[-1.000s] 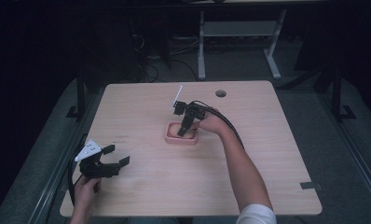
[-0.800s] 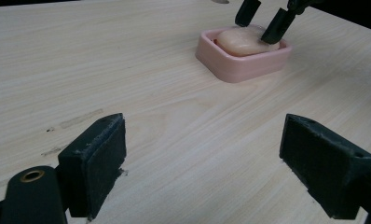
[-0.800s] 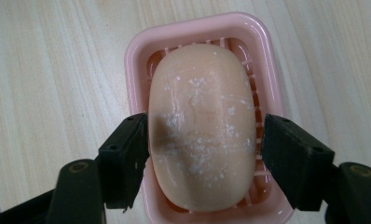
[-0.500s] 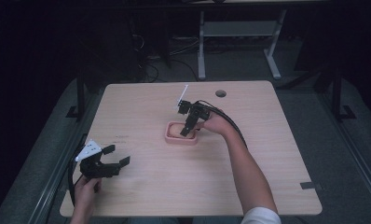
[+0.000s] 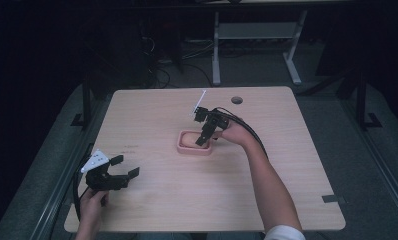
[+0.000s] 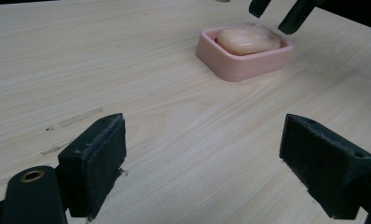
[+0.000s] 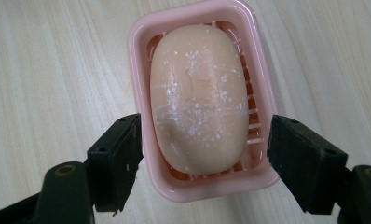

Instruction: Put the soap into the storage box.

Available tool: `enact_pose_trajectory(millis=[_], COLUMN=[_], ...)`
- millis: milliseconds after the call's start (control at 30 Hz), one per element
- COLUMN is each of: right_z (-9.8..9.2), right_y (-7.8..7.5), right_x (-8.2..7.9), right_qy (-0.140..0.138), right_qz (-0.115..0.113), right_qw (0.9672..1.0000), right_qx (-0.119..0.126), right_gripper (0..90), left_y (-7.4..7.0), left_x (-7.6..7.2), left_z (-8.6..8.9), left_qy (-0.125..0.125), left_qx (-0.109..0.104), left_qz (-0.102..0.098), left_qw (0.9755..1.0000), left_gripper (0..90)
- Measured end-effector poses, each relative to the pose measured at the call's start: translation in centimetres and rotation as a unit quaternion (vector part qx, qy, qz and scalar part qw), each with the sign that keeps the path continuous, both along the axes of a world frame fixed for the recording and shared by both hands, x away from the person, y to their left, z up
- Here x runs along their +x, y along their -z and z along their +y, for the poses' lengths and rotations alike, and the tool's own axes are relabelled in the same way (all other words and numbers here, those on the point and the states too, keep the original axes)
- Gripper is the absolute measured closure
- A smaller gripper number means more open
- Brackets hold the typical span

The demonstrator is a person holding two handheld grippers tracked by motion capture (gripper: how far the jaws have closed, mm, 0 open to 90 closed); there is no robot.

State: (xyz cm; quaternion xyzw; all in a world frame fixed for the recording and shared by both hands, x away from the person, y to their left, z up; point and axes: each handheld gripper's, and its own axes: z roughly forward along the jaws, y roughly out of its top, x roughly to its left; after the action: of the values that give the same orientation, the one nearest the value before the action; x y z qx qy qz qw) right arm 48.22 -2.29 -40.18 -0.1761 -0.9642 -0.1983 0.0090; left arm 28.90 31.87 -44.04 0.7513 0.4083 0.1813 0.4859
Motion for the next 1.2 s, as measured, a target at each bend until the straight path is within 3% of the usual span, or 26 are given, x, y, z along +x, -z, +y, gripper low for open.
enact_pose_trajectory(millis=[1067,1200], right_z=[-4.3,-4.6], right_y=[-0.9,-0.7], right_x=[-1.9,-2.0], right_qy=[0.032,0.034], right_qz=[-0.009,-0.003], right_qw=[0.9992,0.9993], right_qx=[0.022,0.013], right_gripper=[25.4,24.5], left_y=[0.0,0.0], left_x=[0.0,0.0], left_z=[-0.1,-0.1], left_qy=[-0.002,-0.002], left_qx=[0.001,0.000], left_qz=[0.005,0.006], left_qw=[1.0000,1.0000], left_gripper=[14.3,14.3])
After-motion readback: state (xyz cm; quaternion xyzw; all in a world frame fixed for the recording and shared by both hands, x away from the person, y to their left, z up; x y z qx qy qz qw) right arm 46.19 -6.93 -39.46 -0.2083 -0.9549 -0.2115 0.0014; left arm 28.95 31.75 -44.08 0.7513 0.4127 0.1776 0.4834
